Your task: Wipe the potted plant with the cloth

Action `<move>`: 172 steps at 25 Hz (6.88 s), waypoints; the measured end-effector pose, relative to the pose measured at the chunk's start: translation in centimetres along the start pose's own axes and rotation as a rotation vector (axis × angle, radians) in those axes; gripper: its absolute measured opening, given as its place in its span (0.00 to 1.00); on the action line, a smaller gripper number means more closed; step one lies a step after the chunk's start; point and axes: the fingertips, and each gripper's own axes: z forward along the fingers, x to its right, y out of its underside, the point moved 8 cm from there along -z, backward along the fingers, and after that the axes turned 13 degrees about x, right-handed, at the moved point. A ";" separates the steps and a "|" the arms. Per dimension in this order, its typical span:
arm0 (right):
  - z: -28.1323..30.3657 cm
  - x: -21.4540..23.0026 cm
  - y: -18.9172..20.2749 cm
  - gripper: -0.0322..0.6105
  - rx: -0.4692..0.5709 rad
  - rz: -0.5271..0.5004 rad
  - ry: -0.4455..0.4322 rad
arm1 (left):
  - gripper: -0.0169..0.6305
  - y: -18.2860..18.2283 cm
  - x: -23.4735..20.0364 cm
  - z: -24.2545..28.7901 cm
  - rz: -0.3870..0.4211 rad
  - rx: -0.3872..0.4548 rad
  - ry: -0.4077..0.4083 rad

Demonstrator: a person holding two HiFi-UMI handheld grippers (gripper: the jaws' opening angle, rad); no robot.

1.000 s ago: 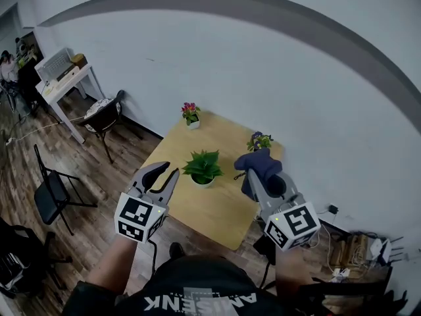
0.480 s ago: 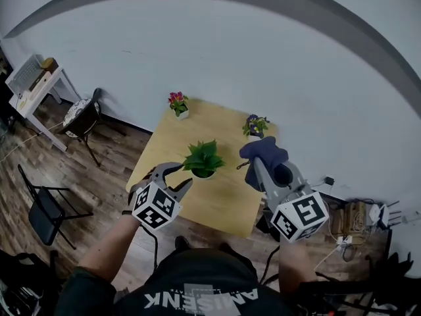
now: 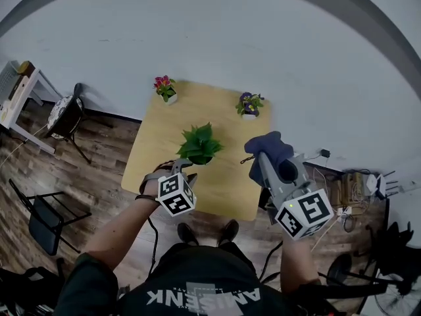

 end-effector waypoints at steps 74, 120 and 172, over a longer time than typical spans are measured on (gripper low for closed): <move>2.5 6.9 0.1 0.13 0.073 0.193 -0.307 | 0.05 -18.3 0.3 -11.9 0.613 -0.025 0.384; 3.9 6.1 2.3 0.13 0.174 0.622 -0.735 | 0.05 -19.3 -0.5 -12.9 0.620 -0.029 0.444; -3.8 3.1 1.5 0.13 0.215 0.458 -0.602 | 0.05 -18.9 -1.6 -12.1 0.553 -0.054 0.447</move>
